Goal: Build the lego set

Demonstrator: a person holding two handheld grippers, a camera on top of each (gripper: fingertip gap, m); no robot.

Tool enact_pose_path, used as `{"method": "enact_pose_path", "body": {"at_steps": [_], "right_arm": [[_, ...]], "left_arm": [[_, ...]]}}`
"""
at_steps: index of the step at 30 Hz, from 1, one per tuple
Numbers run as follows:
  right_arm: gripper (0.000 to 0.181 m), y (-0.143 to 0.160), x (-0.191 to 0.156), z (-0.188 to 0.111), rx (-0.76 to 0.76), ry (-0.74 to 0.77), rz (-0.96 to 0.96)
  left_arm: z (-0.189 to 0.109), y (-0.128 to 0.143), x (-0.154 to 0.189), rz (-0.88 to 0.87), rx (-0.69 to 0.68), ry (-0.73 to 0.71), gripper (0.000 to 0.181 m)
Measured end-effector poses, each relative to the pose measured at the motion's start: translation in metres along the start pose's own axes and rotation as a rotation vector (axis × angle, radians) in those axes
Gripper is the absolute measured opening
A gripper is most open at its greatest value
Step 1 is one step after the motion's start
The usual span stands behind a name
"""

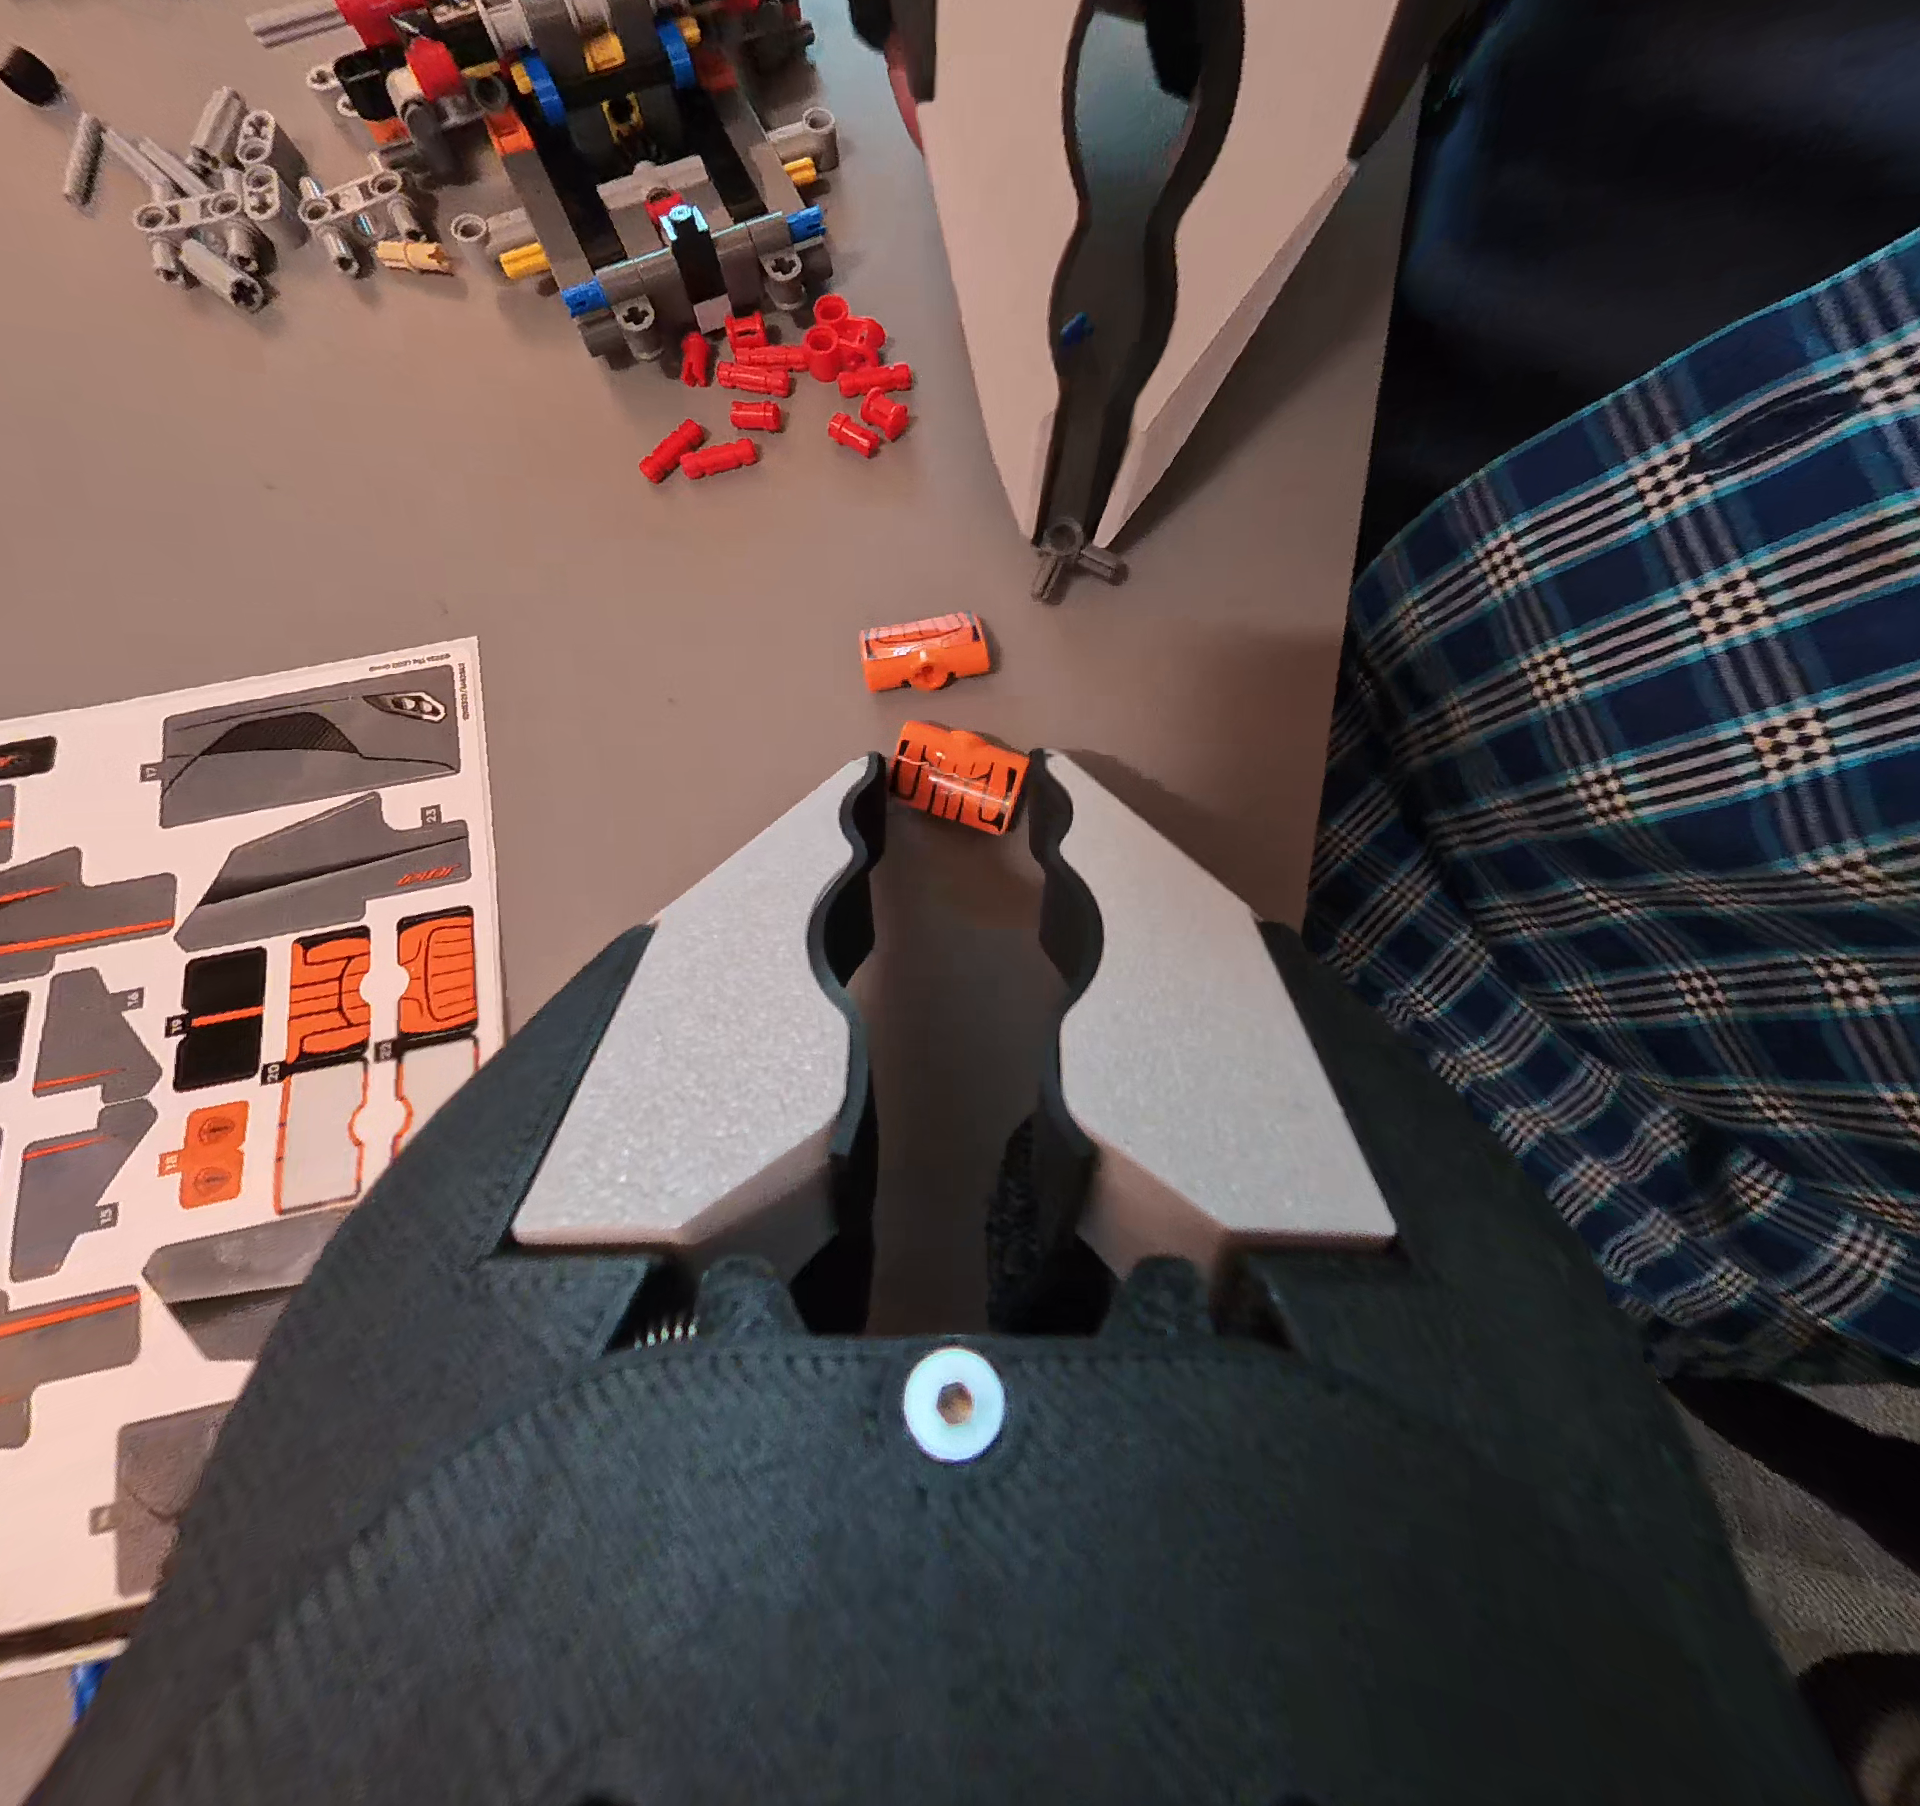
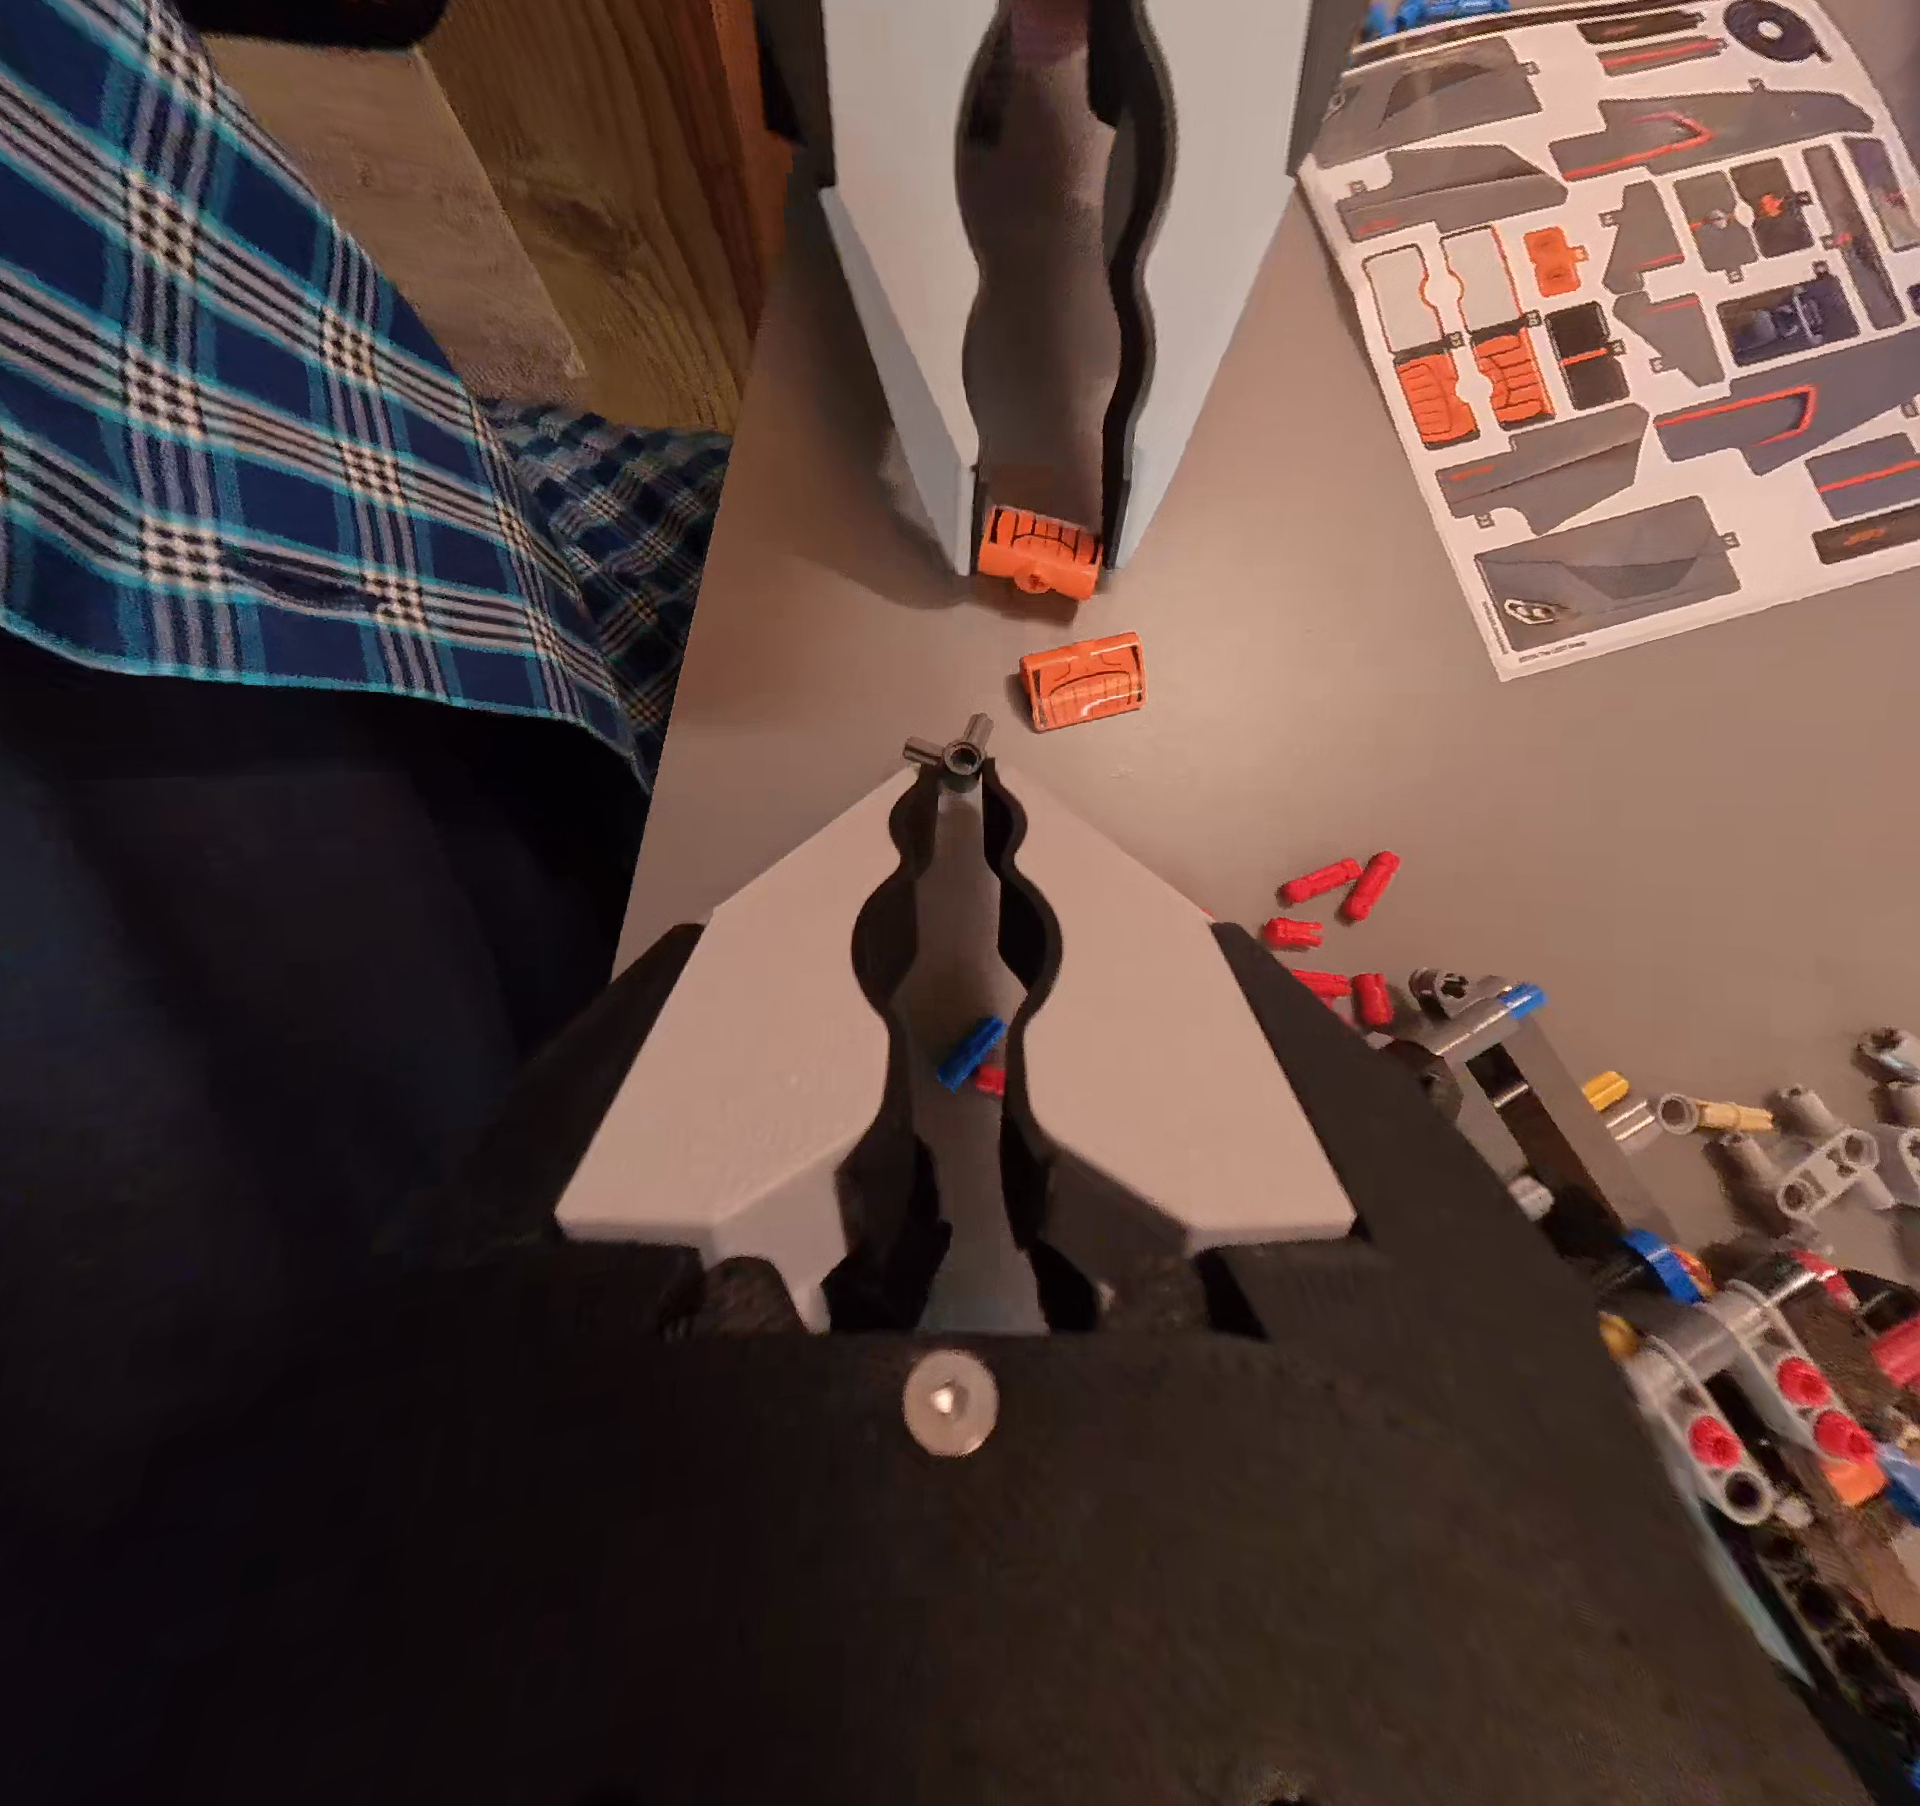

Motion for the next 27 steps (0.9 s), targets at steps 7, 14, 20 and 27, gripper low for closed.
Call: {"method": "enact_pose_path", "body": {"at_steps": [7,14,20,27], "right_arm": [[0.006,-0.007,0.014,-0.01,0.145,-0.1,0.25],[0.006,-0.012,0.032,-0.024,0.289,-0.194,0.492],[0.006,-0.008,0.039,-0.025,0.345,-0.276,0.621],[0.006,-0.005,0.043,-0.024,0.361,-0.338,0.699]], "left_arm": [[-0.004,-0.008,0.009,0.049,0.121,-0.113,0.027],[-0.009,-0.024,0.014,0.174,0.156,-0.266,0.027],[-0.015,-0.034,0.018,0.256,0.173,-0.354,0.027],[-0.016,-0.043,0.024,0.339,0.155,-0.417,0.027]]}}
Point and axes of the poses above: each gripper's, where its closed fingertips meet, z out along the fingers, y out of its underside, x = y × z across the jaws, the point moved 9 cm from there along -z, back along the fingers, and after that the axes turned 10 degrees about y, right-handed, at the moved point
